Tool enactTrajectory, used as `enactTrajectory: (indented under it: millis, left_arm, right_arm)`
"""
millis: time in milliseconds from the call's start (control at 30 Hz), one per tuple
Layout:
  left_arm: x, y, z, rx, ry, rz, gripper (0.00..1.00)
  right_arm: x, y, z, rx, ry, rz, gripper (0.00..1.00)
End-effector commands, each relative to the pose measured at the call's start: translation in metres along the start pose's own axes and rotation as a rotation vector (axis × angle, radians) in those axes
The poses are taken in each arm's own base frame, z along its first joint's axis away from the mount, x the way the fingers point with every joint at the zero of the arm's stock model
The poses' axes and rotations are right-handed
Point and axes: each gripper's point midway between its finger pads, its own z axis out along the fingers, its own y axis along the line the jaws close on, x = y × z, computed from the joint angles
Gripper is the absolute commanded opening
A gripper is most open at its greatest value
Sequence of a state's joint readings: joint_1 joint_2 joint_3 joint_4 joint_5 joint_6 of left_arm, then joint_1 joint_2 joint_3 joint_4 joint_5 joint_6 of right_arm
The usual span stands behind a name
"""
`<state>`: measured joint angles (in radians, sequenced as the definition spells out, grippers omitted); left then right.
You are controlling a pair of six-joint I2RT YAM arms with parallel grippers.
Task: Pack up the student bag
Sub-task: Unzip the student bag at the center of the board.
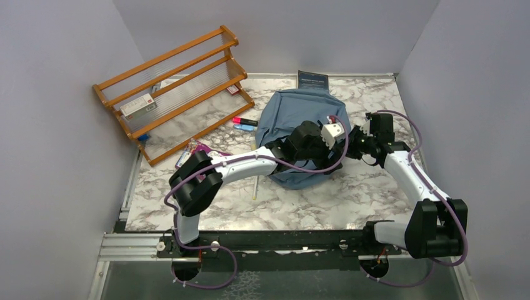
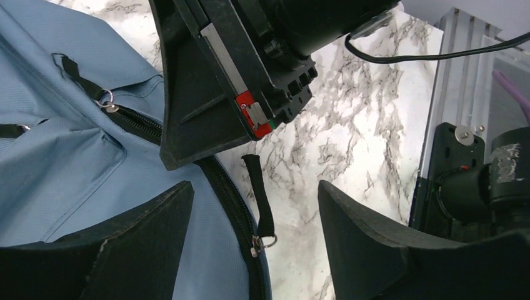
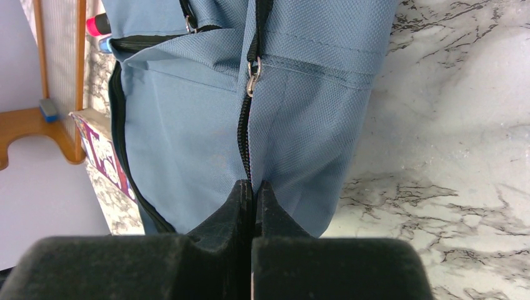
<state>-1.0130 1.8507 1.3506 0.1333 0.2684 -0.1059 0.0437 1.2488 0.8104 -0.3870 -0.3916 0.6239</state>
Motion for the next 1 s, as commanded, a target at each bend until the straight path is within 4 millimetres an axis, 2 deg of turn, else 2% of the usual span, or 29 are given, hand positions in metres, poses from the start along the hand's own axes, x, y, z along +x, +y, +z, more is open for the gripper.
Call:
enactTrajectory:
  millis: [0,233,667,800,967]
  left_arm:
    - [-0.003,-0.005,0.011,0.032,0.003,0.015,0.71]
    - [0.002,-0.003,0.016,0.031,0.015,0.007,0.51]
    - [-0.008,-0.003,0.012,0.019,-0.007,0.015,0.18]
    - [-0.016,-0.004,0.008,0.013,-0.026,0.013,0.15]
    - [-0.028,-0.006,-0.001,0.006,-0.066,0.014,0.15]
  right_arm:
    - [-0.006,0.017,-0.011,-0.061,-0.016,-0.025,0.01]
    - [-0.004,0.014,-0.009,-0.059,-0.016,-0.023,0.01]
    - [-0.001,0.008,-0.006,-0.045,-0.015,-0.022,0.01]
    - [0.000,0.005,-0.005,-0.037,-0.013,-0.023,0.01]
    - [0.001,0.003,-0.004,-0.033,-0.011,-0.021,0.01]
